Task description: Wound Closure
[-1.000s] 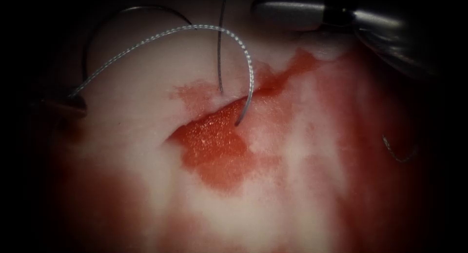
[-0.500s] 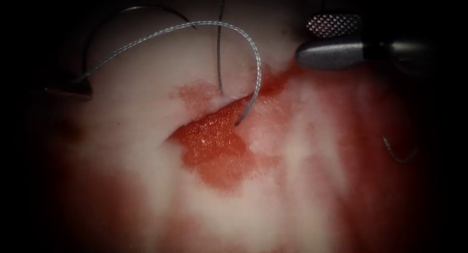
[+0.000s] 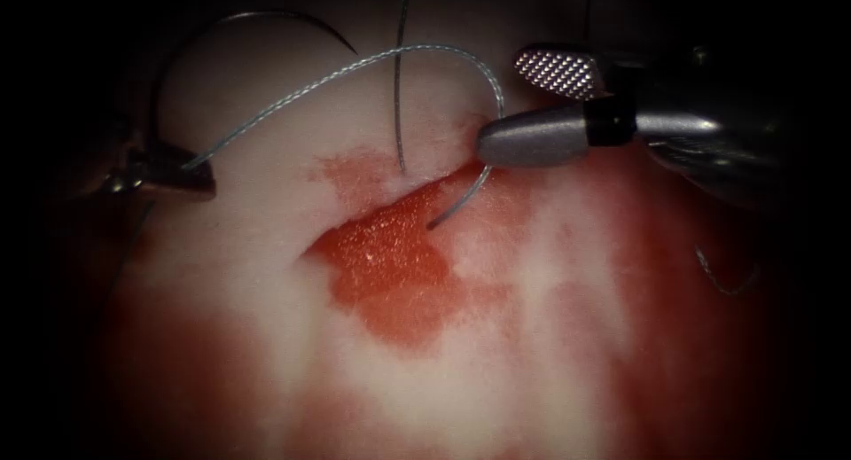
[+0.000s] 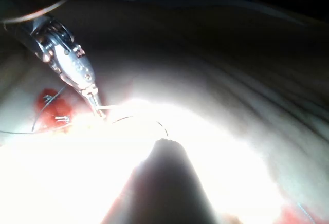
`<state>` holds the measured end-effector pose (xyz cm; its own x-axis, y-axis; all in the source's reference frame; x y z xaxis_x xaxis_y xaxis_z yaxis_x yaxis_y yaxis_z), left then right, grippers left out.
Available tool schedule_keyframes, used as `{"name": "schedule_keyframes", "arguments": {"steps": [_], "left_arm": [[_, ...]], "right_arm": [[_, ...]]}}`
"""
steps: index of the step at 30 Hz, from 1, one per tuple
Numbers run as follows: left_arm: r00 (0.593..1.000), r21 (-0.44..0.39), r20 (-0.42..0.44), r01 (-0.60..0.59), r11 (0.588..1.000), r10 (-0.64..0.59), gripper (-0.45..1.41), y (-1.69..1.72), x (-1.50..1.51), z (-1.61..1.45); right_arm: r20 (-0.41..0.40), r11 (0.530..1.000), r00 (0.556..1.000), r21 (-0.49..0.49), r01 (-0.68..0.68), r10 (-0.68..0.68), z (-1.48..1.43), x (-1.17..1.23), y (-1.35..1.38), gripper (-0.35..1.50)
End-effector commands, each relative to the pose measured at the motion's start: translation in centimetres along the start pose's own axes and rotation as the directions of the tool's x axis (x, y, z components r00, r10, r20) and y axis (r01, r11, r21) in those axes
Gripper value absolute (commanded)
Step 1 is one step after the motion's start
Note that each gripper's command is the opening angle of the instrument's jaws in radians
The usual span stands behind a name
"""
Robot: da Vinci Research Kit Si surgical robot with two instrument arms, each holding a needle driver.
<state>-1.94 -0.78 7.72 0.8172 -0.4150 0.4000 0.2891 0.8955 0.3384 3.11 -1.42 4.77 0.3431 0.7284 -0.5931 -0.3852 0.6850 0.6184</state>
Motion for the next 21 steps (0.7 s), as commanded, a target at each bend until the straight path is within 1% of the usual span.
{"name": "schedule_keyframes", "arguments": {"steps": [1, 3, 4, 6, 8, 10, 13, 18, 19, 20, 21], "left_arm": [[1.0, -0.003, 0.005, 0.001, 1.0, -0.001, -0.45, 0.07, -0.1, -0.01], [1.0, -0.001, 0.006, 0.0, 1.0, 0.0, -0.45, 0.06, -0.09, -0.01], [1.0, -0.002, 0.006, 0.0, 1.0, 0.0, -0.45, 0.06, -0.09, 0.0], [1.0, -0.001, 0.006, 0.0, 1.0, 0.0, -0.45, 0.06, -0.08, 0.01], [1.0, -0.001, 0.006, 0.0, 1.0, 0.0, -0.45, 0.06, -0.08, 0.01], [1.0, 0.002, 0.006, 0.0, 1.0, 0.0, -0.45, 0.06, -0.08, 0.01], [1.0, 0.011, 0.008, 0.0, 1.0, 0.0, -0.45, 0.05, -0.08, 0.01], [1.0, 0.016, 0.008, -0.001, 1.0, 0.001, -0.45, 0.05, -0.08, 0.01], [1.0, 0.019, 0.009, 0.017, 1.0, -0.017, -0.45, 0.05, -0.08, 0.01], [0.996, 0.019, 0.01, 0.094, 0.995, -0.094, -0.16, 0.05, -0.08, 0.02], [0.989, 0.018, 0.013, 0.146, 0.989, -0.146, 0.34, 0.04, -0.07, 0.04]], "right_arm": [[-0.008, 1.0, 1.0, -0.001, 0.004, -0.004, 0.07, 0.16, 0.01, 0.74], [-0.008, 1.0, 1.0, -0.002, 0.015, -0.015, 0.08, 0.17, 0.02, 0.66], [-0.008, 1.0, 1.0, -0.003, 0.02, -0.02, 0.08, 0.17, 0.02, 0.56], [-0.007, 0.999, 0.999, -0.004, 0.037, -0.037, 0.08, 0.18, 0.02, 0.15], [-0.007, 0.998, 0.998, -0.008, 0.059, -0.059, 0.09, 0.19, 0.02, -0.35], [-0.006, 0.994, 0.994, -0.011, 0.105, -0.105, 0.1, 0.2, 0.03, -0.35], [-0.003, 0.995, 0.995, -0.015, 0.104, -0.104, 0.12, 0.21, 0.06, -0.35], [0.026, 0.994, 0.994, -0.02, 0.104, -0.103, 0.13, 0.22, 0.09, -0.35], [0.026, 0.994, 0.994, -0.02, 0.104, -0.103, 0.13, 0.22, 0.09, -0.35], [0.026, 0.994, 0.994, -0.019, 0.104, -0.103, 0.12, 0.22, 0.09, -0.35], [0.026, 0.994, 0.994, -0.019, 0.104, -0.103, 0.12, 0.22, 0.09, -0.35]]}}
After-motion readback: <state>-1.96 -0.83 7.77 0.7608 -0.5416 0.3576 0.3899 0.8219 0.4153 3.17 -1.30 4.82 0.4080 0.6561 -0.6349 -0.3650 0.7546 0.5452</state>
